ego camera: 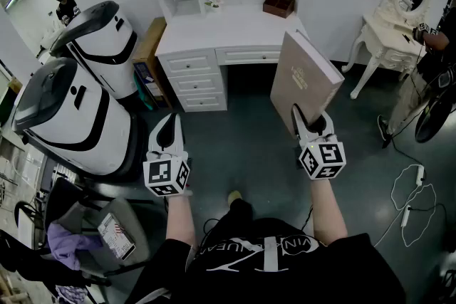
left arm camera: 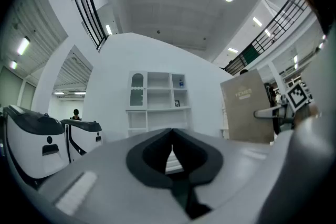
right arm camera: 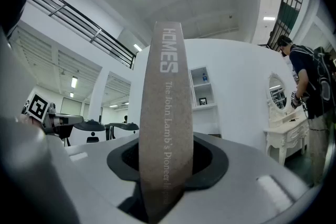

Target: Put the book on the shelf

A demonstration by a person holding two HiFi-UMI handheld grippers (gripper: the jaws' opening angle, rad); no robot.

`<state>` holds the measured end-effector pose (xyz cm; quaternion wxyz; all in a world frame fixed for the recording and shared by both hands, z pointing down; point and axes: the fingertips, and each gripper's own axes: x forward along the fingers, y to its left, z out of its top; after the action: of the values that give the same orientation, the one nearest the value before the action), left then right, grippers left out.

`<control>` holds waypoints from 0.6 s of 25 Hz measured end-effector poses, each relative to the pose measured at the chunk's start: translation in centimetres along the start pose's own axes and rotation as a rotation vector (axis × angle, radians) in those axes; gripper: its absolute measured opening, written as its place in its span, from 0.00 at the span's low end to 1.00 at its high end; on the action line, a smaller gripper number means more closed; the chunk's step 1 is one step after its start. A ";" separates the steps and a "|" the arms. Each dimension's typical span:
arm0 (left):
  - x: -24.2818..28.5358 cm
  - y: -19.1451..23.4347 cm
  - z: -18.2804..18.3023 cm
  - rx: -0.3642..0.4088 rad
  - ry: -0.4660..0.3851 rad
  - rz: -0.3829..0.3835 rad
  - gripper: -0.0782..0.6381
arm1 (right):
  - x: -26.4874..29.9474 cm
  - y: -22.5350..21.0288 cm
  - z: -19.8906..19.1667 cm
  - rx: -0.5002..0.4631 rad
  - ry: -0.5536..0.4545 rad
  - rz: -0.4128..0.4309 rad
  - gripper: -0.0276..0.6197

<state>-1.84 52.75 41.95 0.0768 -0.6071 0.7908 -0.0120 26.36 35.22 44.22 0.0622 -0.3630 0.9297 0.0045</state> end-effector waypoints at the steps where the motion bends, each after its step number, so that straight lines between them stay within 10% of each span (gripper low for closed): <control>1: -0.1 -0.2 0.2 0.002 -0.004 -0.003 0.11 | -0.2 0.2 0.0 -0.001 -0.002 0.005 0.31; 15: -0.1 0.0 -0.1 0.005 0.002 -0.024 0.11 | 1.1 1.3 -0.5 0.007 -0.011 0.020 0.31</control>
<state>-1.80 52.80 42.07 0.0772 -0.6165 0.7834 -0.0155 24.57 35.42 44.55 0.0683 -0.3536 0.9329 0.0037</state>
